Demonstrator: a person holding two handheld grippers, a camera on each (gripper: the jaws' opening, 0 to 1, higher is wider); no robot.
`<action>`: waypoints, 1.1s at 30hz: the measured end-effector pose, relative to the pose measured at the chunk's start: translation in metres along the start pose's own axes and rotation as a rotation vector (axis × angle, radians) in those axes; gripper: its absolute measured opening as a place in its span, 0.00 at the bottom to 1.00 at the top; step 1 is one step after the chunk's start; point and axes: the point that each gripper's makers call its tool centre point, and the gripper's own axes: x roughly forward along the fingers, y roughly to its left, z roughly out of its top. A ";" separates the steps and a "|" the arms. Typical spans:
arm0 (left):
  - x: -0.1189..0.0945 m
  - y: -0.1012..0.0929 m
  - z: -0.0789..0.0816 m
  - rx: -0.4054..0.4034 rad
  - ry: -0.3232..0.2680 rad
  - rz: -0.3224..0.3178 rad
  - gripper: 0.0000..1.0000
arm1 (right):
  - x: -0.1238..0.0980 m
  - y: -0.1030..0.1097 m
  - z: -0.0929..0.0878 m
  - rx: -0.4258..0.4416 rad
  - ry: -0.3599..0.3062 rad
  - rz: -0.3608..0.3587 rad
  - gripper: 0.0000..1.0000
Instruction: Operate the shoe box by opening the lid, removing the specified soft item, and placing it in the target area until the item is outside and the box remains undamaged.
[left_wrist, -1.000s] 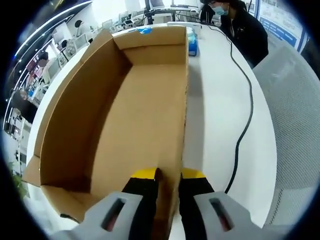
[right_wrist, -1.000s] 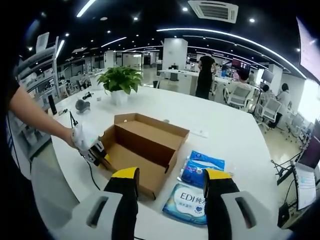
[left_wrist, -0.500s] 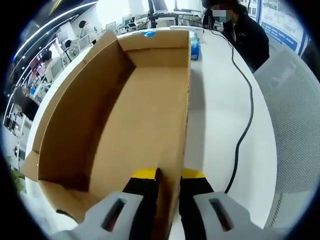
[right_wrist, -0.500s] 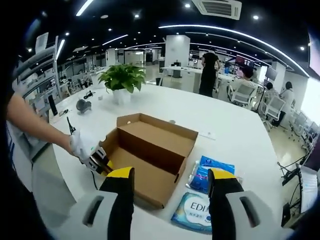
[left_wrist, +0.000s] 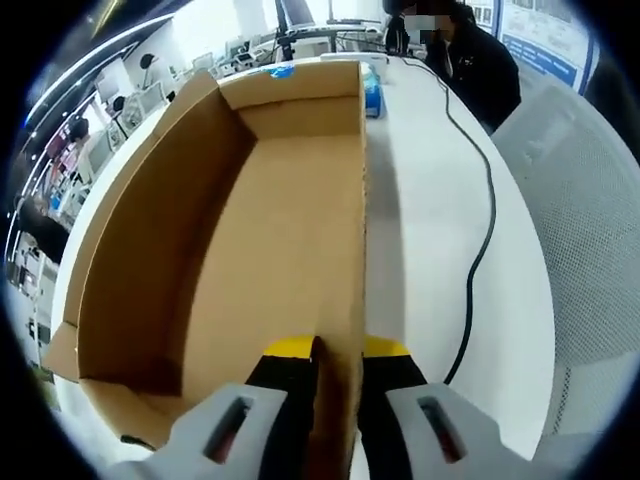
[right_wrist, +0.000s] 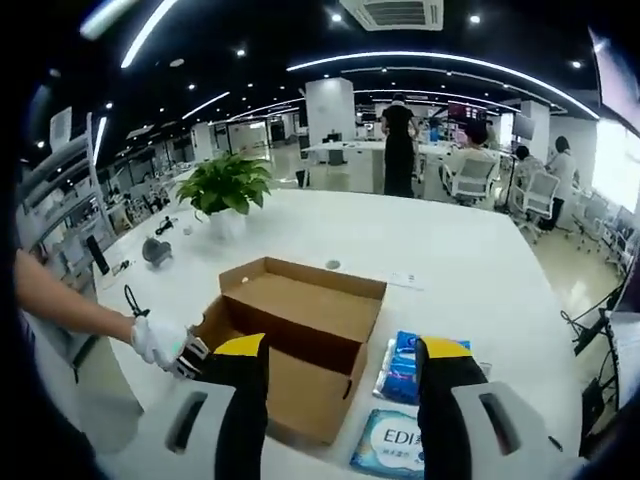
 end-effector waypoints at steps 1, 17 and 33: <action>0.000 0.002 0.001 0.004 0.002 -0.004 0.13 | 0.000 0.001 0.001 -0.032 0.004 -0.003 0.58; 0.000 0.001 0.002 0.040 -0.008 0.003 0.12 | 0.008 -0.004 0.032 0.035 0.005 0.046 0.49; 0.001 0.002 0.002 0.030 -0.009 0.010 0.12 | 0.040 -0.054 0.052 0.011 0.071 -0.055 0.45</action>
